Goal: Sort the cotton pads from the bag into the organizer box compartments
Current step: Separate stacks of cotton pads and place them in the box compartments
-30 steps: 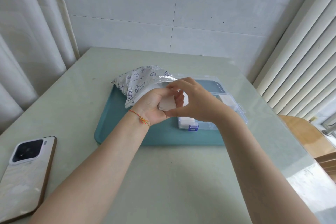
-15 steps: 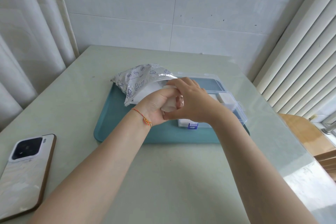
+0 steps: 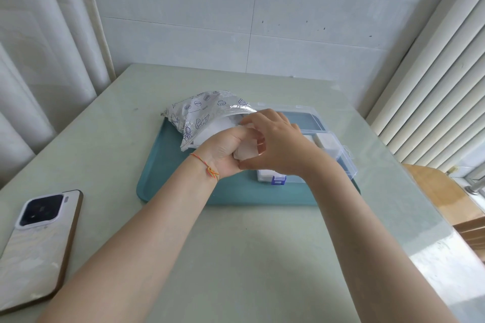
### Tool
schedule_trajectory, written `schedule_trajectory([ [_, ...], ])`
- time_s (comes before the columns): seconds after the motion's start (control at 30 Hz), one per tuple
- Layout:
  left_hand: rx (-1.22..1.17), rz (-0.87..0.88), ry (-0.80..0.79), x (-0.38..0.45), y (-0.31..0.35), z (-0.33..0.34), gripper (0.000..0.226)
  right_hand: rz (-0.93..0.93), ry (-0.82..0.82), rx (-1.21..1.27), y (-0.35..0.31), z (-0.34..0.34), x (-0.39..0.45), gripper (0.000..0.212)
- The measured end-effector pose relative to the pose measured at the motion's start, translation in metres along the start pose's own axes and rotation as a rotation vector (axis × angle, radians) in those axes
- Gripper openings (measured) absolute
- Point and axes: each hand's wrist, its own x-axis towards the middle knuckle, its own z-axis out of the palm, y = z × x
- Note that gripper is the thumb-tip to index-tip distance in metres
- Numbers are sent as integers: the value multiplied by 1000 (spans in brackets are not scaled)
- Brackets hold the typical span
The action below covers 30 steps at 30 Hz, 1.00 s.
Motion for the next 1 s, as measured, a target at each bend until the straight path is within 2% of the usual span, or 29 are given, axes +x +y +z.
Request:
schedule_trajectory([
  [0.13,63,-5,87,3,-2,-2,18,-13,-47,-16,0,-1,-1,80],
  [0.2,78,-5,143,5,0,-4,15,19,-63,119,3,-10,-2,81],
  [0.27,111,27,183,6,4,-6,7,60,15,336,8,-21,-2,65],
  [0.37,213,123,191,6,8,-5,46,192,126,614,14,-32,-2,25],
  [0.43,316,185,118,6,7,5,65,262,49,661,16,-34,-4,17],
  [0.53,423,237,38,10,6,22,80,236,-92,767,20,-30,-7,11],
  [0.6,460,255,9,15,5,32,74,228,-54,847,25,-31,-9,11],
  [0.7,507,236,-10,20,2,40,66,267,-1,892,38,-38,-12,23],
  [0.77,521,211,34,24,0,41,63,290,59,860,47,-41,-15,18],
  [0.83,552,232,167,28,-1,38,51,320,173,876,58,-41,-15,5],
  [0.9,591,263,410,32,-3,30,34,376,227,898,66,-39,-15,6],
  [0.93,627,275,515,32,-4,25,26,407,216,885,69,-35,-15,6],
  [1.0,758,266,616,30,-7,13,13,449,153,829,69,-24,-17,5],
])
